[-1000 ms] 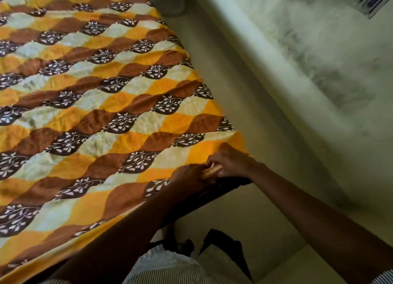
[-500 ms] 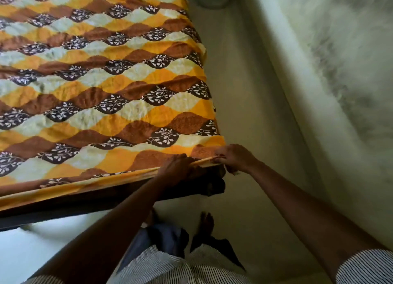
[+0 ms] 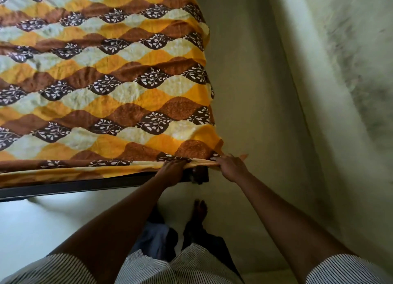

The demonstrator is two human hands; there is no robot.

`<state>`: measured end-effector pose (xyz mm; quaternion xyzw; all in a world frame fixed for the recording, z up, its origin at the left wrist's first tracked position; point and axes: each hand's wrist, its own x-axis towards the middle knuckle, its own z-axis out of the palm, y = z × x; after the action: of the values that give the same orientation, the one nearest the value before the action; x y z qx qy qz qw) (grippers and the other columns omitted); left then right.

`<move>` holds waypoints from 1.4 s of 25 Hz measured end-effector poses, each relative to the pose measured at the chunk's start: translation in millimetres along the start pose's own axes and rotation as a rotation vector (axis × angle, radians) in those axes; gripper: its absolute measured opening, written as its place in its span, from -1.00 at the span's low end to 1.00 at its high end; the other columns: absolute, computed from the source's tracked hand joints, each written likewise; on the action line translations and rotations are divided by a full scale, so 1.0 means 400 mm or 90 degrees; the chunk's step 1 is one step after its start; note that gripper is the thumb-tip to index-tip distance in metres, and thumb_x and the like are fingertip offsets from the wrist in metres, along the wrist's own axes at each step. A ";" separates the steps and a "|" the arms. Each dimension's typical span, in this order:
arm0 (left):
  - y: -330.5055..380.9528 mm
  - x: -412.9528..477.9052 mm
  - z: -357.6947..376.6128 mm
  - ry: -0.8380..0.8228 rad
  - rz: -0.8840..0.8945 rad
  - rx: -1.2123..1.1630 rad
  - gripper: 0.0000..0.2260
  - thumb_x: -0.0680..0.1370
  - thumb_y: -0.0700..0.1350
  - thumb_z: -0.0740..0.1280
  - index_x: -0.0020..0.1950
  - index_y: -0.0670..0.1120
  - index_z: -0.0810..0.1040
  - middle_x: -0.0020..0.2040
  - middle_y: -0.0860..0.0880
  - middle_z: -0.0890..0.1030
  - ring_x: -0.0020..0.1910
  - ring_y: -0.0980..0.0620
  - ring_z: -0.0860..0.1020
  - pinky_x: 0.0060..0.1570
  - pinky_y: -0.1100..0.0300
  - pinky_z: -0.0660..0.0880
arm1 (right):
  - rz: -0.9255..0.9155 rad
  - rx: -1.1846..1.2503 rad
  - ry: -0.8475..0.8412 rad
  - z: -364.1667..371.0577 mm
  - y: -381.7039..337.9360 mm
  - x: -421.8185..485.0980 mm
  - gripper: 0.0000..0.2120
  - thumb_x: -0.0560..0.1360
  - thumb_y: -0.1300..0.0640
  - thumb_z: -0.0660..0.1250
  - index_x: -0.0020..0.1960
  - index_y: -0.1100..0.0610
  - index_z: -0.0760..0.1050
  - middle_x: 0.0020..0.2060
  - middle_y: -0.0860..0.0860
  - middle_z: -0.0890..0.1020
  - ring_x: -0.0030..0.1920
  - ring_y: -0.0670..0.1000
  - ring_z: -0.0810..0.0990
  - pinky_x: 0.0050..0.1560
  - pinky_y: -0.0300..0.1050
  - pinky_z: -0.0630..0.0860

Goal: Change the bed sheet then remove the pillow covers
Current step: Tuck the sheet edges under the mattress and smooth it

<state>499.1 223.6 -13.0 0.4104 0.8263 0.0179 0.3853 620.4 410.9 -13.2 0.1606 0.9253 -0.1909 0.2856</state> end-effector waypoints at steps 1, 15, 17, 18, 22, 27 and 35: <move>0.004 -0.003 0.007 0.017 0.000 -0.028 -0.54 0.59 -0.20 0.17 0.49 -0.07 0.19 0.48 -0.11 0.25 0.46 -0.11 0.22 0.41 -0.04 0.18 | 0.006 0.043 -0.002 -0.002 -0.003 0.000 -0.58 0.60 0.19 0.09 0.45 0.00 0.26 0.39 0.05 0.38 0.36 0.11 0.33 0.26 0.03 0.35; -0.276 -0.250 -0.006 0.261 -0.229 -0.428 -0.62 0.56 -0.24 0.27 0.38 -0.09 0.38 0.37 -0.13 0.40 0.28 -0.10 0.45 0.22 0.04 0.45 | -0.186 0.311 0.071 -0.065 -0.510 0.073 -0.75 0.59 0.16 0.16 0.21 0.11 0.52 0.19 0.09 0.51 0.09 0.07 0.52 -0.04 -0.14 0.44; -0.372 -0.324 -0.003 0.283 -0.233 -0.434 -0.62 0.54 -0.28 0.27 0.36 -0.11 0.39 0.33 -0.19 0.44 0.22 -0.13 0.49 0.20 -0.05 0.46 | -0.203 0.297 0.049 -0.051 -0.613 0.100 -0.74 0.60 0.14 0.16 0.21 0.11 0.52 0.18 0.09 0.52 0.03 0.05 0.52 -0.12 -0.15 0.42; -0.433 -0.372 0.001 0.307 -0.238 -0.419 -0.64 0.55 -0.28 0.26 0.34 -0.13 0.41 0.31 -0.19 0.45 0.21 -0.13 0.49 0.19 -0.03 0.46 | -0.214 0.285 0.041 -0.042 -0.683 0.114 -0.74 0.60 0.14 0.15 0.21 0.11 0.52 0.17 0.09 0.52 0.00 0.05 0.52 -0.15 -0.15 0.42; -0.699 -0.586 0.000 0.400 -0.282 -0.384 -0.69 0.53 -0.27 0.28 0.28 -0.19 0.48 0.24 -0.22 0.51 0.21 -0.20 0.50 0.15 0.02 0.46 | -0.236 0.273 0.036 -0.007 -0.995 0.170 -0.76 0.58 0.17 0.18 0.17 0.11 0.55 0.18 0.09 0.55 0.06 0.10 0.56 -0.02 -0.10 0.48; -0.992 -0.814 -0.025 0.505 -0.355 -0.399 -0.71 0.55 -0.26 0.28 0.27 -0.20 0.49 0.21 -0.18 0.53 0.11 -0.13 0.54 0.01 0.25 0.37 | -0.283 0.257 0.007 0.024 -1.355 0.246 -0.76 0.57 0.16 0.20 0.18 0.08 0.55 0.16 0.11 0.57 -0.12 0.02 0.51 -0.16 -0.19 0.37; -1.417 -0.954 -0.056 0.507 -0.433 -0.386 -0.70 0.56 -0.18 0.28 0.29 -0.17 0.47 0.21 -0.17 0.53 0.13 -0.10 0.52 0.03 0.22 0.36 | -0.329 0.231 -0.034 0.068 -1.784 0.432 -0.77 0.54 0.18 0.24 0.16 0.10 0.56 0.12 0.09 0.61 0.04 0.08 0.58 -0.08 -0.20 0.41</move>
<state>247.8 -409.4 44.0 -0.0430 0.9499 0.2808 0.1303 207.6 -193.5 50.6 -0.0364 0.8784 -0.4234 0.2188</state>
